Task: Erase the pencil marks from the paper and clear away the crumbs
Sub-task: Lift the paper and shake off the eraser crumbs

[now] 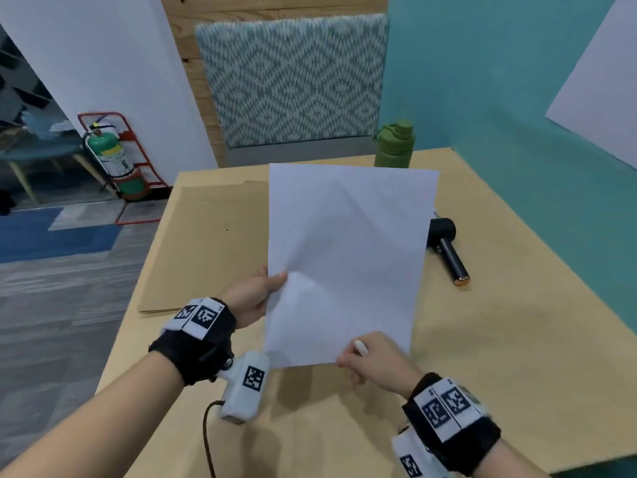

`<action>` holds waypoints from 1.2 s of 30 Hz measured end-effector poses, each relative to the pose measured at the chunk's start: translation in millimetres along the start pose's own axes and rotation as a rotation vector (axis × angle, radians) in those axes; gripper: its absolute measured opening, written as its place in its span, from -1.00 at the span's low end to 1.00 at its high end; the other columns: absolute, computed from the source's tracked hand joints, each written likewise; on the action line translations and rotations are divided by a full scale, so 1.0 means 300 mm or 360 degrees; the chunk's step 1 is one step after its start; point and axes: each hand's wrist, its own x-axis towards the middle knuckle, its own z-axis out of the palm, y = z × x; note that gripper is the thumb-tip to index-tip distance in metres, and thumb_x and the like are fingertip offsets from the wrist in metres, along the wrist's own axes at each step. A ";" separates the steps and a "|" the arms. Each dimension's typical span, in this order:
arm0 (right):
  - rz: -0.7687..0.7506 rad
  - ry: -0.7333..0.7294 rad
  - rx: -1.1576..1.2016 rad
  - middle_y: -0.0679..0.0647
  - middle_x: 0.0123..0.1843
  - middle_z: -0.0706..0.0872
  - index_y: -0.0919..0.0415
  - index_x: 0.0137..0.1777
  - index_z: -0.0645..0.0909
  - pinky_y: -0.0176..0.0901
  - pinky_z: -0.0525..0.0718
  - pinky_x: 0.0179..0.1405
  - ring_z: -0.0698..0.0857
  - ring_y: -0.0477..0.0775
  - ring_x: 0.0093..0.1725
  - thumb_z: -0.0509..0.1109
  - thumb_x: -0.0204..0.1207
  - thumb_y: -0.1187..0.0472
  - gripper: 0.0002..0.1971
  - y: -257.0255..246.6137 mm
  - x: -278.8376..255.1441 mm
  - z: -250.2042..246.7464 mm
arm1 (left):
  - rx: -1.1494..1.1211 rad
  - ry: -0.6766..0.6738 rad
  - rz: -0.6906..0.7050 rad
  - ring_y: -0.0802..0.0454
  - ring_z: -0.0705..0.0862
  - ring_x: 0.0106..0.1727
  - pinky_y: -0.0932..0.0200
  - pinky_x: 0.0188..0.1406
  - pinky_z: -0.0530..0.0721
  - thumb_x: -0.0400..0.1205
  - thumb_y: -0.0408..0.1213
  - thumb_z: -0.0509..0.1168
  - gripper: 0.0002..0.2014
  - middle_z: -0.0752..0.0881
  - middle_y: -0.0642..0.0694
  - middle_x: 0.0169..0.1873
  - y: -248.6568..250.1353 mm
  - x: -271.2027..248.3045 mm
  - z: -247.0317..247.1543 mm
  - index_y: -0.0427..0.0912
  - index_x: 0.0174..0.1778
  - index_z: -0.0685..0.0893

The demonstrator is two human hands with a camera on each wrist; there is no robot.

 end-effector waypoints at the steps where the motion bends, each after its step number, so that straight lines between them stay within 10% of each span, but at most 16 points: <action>1: 0.0008 0.0159 0.0047 -0.03 -0.56 0.62 0.19 -0.48 0.56 -0.32 0.58 -0.40 0.60 -0.21 -0.61 0.39 0.52 0.19 -0.68 0.002 -0.002 -0.009 | 0.0011 0.0023 -0.0007 0.14 0.81 -0.16 0.26 -0.17 0.79 0.75 -0.36 0.07 -0.72 0.78 -0.05 -0.03 0.002 -0.002 -0.021 -0.27 0.35 0.51; 6: -0.0015 0.0232 0.0031 0.11 -0.22 0.67 0.31 -0.16 0.66 -0.06 0.64 -0.09 0.64 0.02 -0.19 0.23 0.60 0.24 -0.78 -0.023 0.006 -0.023 | 0.0091 0.0247 0.0136 0.21 0.80 -0.25 0.31 -0.30 0.76 0.75 -0.33 0.06 -0.79 0.82 0.11 -0.20 0.004 -0.024 -0.115 -0.12 0.21 0.56; 9: 0.0050 0.0065 -0.0021 0.06 0.14 0.77 0.22 0.34 0.58 -0.35 0.54 0.05 0.63 -0.05 0.21 0.13 0.61 0.32 -0.64 -0.054 -0.003 -0.004 | 0.0172 0.0445 0.0303 0.19 0.72 -0.33 0.27 -0.42 0.64 0.77 -0.32 0.03 -0.72 0.78 0.09 -0.26 0.016 -0.044 -0.164 -0.24 0.34 0.51; 13: -0.0012 0.0138 0.0072 0.00 0.56 0.42 0.18 0.51 0.41 -0.46 0.20 0.38 0.33 -0.04 0.58 0.07 0.56 0.50 -0.47 -0.011 -0.014 -0.056 | 0.0131 0.0486 0.0462 0.27 0.78 -0.30 0.15 -0.27 0.73 0.76 -0.39 0.00 -0.65 0.82 0.22 -0.27 0.057 -0.072 -0.188 -0.01 0.12 0.69; 16: 0.0126 0.0551 0.0375 0.13 0.55 0.44 0.24 0.54 0.36 -0.32 0.35 0.37 0.42 0.05 0.52 0.07 0.57 0.53 -0.46 0.091 -0.011 -0.217 | 0.0080 0.0373 0.0418 0.26 0.79 -0.24 0.33 -0.29 0.76 0.75 -0.39 0.01 -0.67 0.83 0.20 -0.23 0.072 -0.079 -0.147 0.04 0.06 0.65; 20: 0.0267 0.0978 0.1188 0.27 0.10 0.70 0.43 0.33 0.53 -0.23 0.59 -0.14 0.70 0.07 -0.09 0.18 0.64 0.36 -0.69 0.200 -0.027 -0.418 | 0.0162 0.0263 0.0266 0.10 0.77 -0.24 0.15 -0.25 0.75 0.74 -0.41 0.06 -0.71 0.79 0.01 -0.12 0.004 -0.008 -0.005 -0.17 0.32 0.54; 27: 0.0071 0.0698 0.1041 -0.01 -0.23 0.67 0.15 0.11 0.63 -0.29 0.50 -0.34 0.60 -0.07 -0.27 0.12 0.71 0.22 -0.77 0.255 -0.060 -0.524 | 0.0257 -0.0080 0.0155 -0.08 0.73 0.00 -0.03 0.11 0.68 0.72 -0.47 0.09 -0.74 0.72 -0.14 0.08 -0.062 0.106 0.415 -0.14 0.24 0.54; 36: 0.0582 0.1869 0.0369 0.38 0.23 0.67 0.43 0.24 0.63 -0.03 0.53 0.16 0.62 0.32 0.19 0.14 0.64 0.39 -0.69 0.399 -0.094 -0.744 | 0.0763 -0.0252 -0.0012 -0.17 0.71 0.16 0.05 0.05 0.72 0.59 -0.39 0.34 -0.64 0.68 -0.19 0.22 -0.118 0.219 0.717 -0.28 0.33 0.59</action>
